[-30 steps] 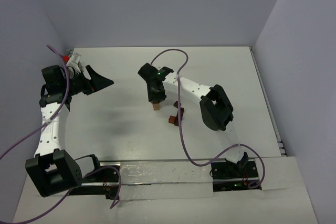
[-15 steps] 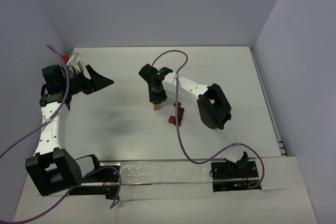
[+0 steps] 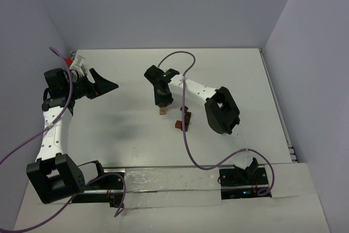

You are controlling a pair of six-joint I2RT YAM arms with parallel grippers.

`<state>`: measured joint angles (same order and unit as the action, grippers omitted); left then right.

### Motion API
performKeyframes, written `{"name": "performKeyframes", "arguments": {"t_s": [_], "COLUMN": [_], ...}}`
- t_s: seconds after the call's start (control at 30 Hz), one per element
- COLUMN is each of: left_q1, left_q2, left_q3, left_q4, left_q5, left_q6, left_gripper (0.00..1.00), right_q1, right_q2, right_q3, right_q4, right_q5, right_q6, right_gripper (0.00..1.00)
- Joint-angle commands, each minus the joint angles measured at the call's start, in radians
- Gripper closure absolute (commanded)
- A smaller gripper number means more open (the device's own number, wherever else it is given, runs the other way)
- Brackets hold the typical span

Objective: Build the wood block tower

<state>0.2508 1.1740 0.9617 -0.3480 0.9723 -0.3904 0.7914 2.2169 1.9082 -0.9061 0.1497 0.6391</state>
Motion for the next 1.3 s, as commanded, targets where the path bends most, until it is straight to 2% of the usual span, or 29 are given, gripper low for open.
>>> {"name": "performKeyframes", "arguments": {"t_s": [0.0,0.37,0.9,1.2,1.27], "left_q1": [0.007,0.007,0.007,0.007,0.008], "left_q2": [0.001,0.004,0.003,0.002,0.003], "left_q3": [0.001,0.005,0.005,0.002,0.002], "left_q4": [0.038,0.035,0.032,0.035,0.034], "left_q5": [0.008,0.008,0.008,0.008,0.008], "left_q6": [-0.007,-0.007,-0.004,-0.005,-0.005], "left_gripper": [0.01,0.01,0.01,0.02,0.02], "right_q1": [-0.008,-0.008,-0.009,-0.009,-0.009], "right_q2": [0.022,0.029,0.033,0.038,0.038], "right_q3": [0.056,0.065,0.048,0.047,0.044], "right_q4": [-0.015,-0.019,-0.011,-0.007,-0.005], "right_q5": [0.033,0.039,0.025,0.016,0.013], "right_q6": [0.021,0.022,0.019,0.014,0.012], "right_gripper": [0.86,0.85,0.77,0.65,0.57]}}
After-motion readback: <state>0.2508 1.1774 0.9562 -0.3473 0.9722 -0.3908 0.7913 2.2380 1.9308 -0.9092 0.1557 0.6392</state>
